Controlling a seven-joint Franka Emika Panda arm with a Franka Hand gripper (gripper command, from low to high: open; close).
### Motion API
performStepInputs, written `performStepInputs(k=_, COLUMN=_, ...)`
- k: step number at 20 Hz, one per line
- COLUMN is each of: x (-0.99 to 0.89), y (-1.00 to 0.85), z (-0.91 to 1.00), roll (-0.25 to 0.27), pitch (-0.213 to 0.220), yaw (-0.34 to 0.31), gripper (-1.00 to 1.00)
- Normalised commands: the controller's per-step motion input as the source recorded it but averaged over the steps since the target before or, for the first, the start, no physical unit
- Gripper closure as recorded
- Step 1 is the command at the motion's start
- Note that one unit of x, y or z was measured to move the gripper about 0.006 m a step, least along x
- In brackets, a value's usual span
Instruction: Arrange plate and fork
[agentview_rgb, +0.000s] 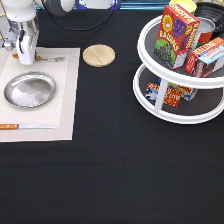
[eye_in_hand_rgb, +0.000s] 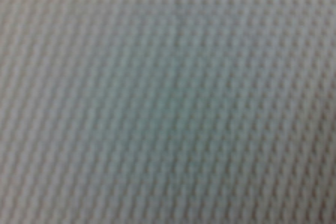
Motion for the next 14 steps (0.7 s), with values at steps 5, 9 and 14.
performStepInputs(k=5, x=-0.09, y=0.0, z=0.11, roll=0.08, pitch=0.015, yaw=0.054, gripper=1.0)
performStepInputs(k=9, x=-0.17, y=0.0, z=0.02, roll=0.065, pitch=0.0, yaw=0.11, gripper=1.0)
performStepInputs(k=14, x=-0.21, y=-0.04, z=0.01, roll=0.071, pitch=-0.022, yaw=0.124, gripper=1.0)
